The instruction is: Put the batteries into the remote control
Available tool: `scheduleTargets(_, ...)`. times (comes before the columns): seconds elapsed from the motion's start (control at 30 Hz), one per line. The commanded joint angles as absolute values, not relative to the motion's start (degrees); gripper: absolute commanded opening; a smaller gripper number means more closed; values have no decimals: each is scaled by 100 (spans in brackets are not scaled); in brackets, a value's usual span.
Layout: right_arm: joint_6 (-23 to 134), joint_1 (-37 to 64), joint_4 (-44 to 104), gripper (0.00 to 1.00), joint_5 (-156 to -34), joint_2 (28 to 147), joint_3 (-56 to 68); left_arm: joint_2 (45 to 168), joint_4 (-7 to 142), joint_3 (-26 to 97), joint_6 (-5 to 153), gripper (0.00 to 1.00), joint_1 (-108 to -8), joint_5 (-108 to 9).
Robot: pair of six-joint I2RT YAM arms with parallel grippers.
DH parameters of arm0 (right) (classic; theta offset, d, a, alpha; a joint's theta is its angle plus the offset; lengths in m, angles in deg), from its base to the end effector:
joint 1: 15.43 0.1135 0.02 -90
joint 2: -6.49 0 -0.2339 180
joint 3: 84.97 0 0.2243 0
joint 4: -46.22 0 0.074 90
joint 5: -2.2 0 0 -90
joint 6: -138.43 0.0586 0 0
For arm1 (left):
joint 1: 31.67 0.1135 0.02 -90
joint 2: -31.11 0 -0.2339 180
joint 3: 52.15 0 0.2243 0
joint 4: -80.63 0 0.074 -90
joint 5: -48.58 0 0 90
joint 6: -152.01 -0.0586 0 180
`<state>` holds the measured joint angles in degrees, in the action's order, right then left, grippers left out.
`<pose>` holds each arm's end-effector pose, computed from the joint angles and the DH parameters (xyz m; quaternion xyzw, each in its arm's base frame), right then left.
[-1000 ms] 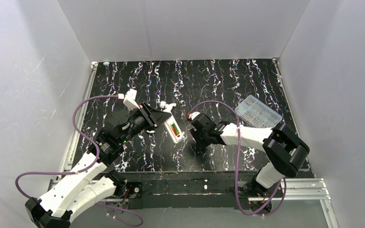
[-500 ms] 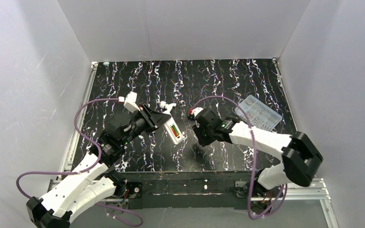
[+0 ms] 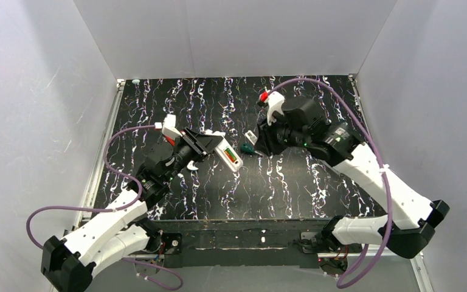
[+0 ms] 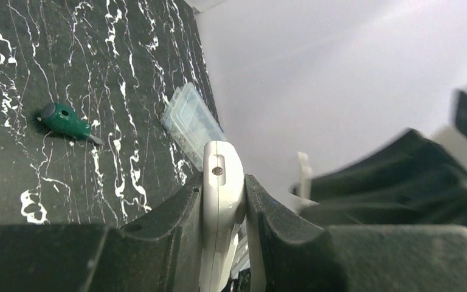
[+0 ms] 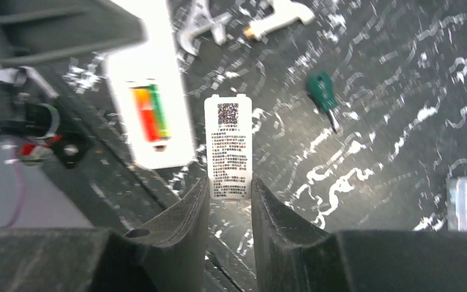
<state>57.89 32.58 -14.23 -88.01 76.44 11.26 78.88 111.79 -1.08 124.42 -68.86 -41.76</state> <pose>0.1675 0.1864 0.3581 -0.2925 0.8338 0.2265 0.4097 0.1560 -0.1188 0.3746 -0.0992 0.4553 -0.6767 0.5701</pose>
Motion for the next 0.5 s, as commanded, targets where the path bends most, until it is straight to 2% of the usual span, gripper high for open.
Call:
scheduleTargets(0.0,5828,3257,-2183,30,-9807,7872,2049,8101,12527,-155,12749,0,-6847,-3717)
scheduleTargets(0.47,5704,3263,-2941,29,-10004,8766,3270,8458,12929,144,12809,0,-6843,-4016)
